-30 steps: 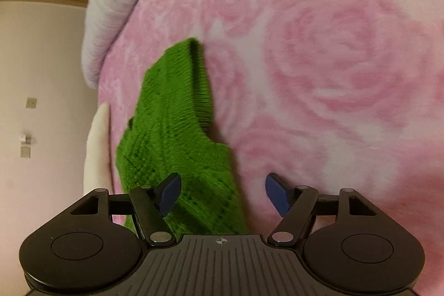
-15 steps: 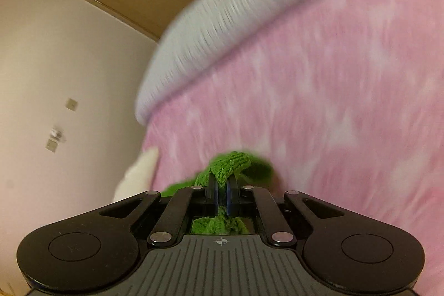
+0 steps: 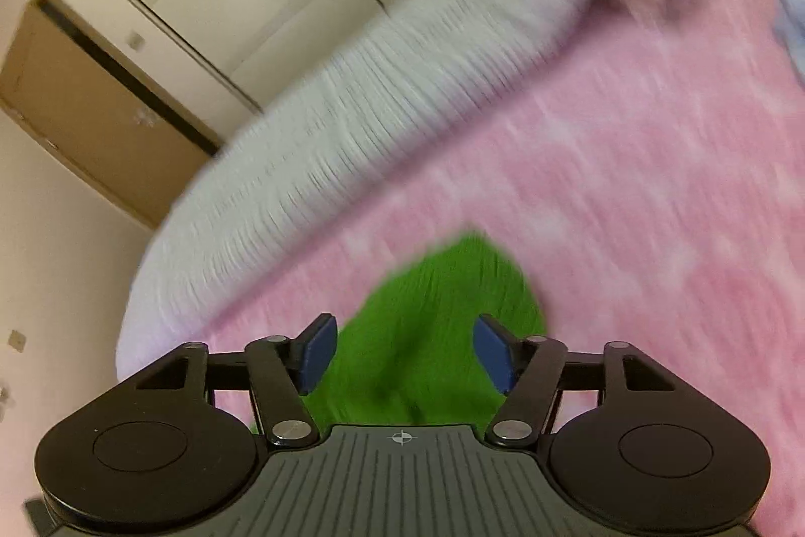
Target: Fold clothes
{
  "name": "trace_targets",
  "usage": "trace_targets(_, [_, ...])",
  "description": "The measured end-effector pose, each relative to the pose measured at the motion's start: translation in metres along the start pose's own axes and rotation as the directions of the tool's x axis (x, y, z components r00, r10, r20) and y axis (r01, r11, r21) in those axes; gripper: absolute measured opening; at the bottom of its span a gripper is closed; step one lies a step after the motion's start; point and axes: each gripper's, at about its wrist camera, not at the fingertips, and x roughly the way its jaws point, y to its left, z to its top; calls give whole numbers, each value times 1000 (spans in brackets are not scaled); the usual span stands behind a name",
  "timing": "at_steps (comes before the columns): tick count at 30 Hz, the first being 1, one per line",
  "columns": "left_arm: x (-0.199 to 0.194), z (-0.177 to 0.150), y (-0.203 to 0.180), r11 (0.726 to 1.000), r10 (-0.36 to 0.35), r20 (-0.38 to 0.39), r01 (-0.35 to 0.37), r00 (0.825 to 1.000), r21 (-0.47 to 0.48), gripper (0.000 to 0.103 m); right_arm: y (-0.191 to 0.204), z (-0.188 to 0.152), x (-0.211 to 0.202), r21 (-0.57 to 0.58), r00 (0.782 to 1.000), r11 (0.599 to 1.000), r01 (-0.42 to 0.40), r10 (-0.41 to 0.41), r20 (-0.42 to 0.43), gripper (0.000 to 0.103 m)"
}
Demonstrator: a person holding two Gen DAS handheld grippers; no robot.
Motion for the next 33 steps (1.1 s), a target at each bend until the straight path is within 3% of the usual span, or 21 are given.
trace_targets(2, [14,-22,-14,1000,4,-53,-2,999,25,17,-42,-10,4,67,995,997,41,-34,-99,64])
trace_targets(5, [33,-50,-41,995,35,-104,-26,994,91,19,-95,-40,16,115,961,984,139,-106,-253,64])
trace_targets(8, [45,-63,-67,979,82,-117,-58,990,194,21,-107,-67,30,21,928,983,184,-167,-332,64])
trace_targets(10, [47,-65,-77,966,104,-116,-73,988,250,22,-94,-84,41,-131,914,976,172,-208,-349,64])
trace_targets(13, [47,-59,-79,962,106,-118,-72,987,263,24,-61,-110,53,-309,923,947,88,-194,-332,64])
trace_targets(18, [48,-44,-55,969,113,-142,-78,983,235,24,-22,-165,93,-400,923,917,-6,-148,-354,64])
trace_targets(21, [47,-37,-37,974,102,-158,-66,982,217,24,-4,-189,117,-429,948,903,-1,-135,-288,64])
trace_targets(23, [45,-32,-24,976,95,-168,-58,981,210,24,2,-199,134,-452,968,890,56,-160,-194,64])
trace_targets(24, [45,-29,-19,976,92,-173,-54,981,210,24,3,-202,142,-456,975,885,92,-173,-137,59])
trace_targets(25, [44,-27,-14,975,87,-177,-48,980,215,24,4,-198,145,-434,978,893,116,-179,-108,48])
trace_targets(26, [43,-24,-11,975,78,-179,-38,981,221,24,4,-193,147,-411,979,901,138,-187,-80,6])
trace_targets(29, [39,-16,-4,971,52,-187,-6,981,239,23,14,-171,130,-403,977,894,194,-211,3,7])
trace_targets(31, [34,-12,-3,968,12,-192,37,981,248,24,26,-147,96,-454,969,858,239,-241,54,7])
trace_targets(33, [31,-11,-5,964,-36,-212,90,977,251,23,25,-146,76,-534,926,774,340,-374,48,7])
